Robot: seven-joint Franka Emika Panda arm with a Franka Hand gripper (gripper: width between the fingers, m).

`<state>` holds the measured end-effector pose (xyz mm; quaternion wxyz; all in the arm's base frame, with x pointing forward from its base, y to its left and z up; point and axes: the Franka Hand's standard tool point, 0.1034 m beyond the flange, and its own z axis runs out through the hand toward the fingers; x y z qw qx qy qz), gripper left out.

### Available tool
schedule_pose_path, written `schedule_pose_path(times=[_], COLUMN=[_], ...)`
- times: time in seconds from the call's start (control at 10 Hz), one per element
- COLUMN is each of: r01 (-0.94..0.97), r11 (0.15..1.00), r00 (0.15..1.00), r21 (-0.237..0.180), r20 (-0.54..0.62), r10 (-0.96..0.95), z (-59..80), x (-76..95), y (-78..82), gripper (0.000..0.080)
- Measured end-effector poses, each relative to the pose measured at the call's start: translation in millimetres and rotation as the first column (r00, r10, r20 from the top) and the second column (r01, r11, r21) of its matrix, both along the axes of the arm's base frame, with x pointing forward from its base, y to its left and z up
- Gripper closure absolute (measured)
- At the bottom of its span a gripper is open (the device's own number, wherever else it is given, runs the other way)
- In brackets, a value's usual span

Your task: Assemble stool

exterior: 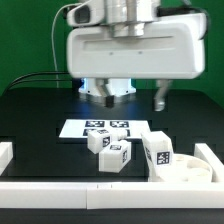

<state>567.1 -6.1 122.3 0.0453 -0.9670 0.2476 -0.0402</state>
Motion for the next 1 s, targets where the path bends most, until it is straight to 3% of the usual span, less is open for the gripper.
schedule_pose_path(times=[0.1,0.2,0.3,0.6,0.8,1.0], r01=[-0.112,-0.092,-0.089,-0.125,-0.182,-0.195], r11=[0.994,0.996,0.996,0.992,0.982,0.977], r00=[0.993,0.995,0.994,0.991,0.983,0.981], r21=[0.000,0.012,0.016,0.000,-0.045,-0.086], r20=[-0.020,-0.049,-0.067,-0.041,-0.027,-0.023], r10=[0.112,0.092,0.090,0.124,0.181,0.194], z=[-10.8,-24.2,-30.4,-30.7,-53.2,-79.6], x=[-20.5,-37.0,-41.3,-37.3,-53.1,-64.0], y=[-13.6,-16.1,-15.9,-17.7,-21.2,-12.6], gripper=[0.0151,0.0151,0.0151,0.0151,0.0151,0.0151])
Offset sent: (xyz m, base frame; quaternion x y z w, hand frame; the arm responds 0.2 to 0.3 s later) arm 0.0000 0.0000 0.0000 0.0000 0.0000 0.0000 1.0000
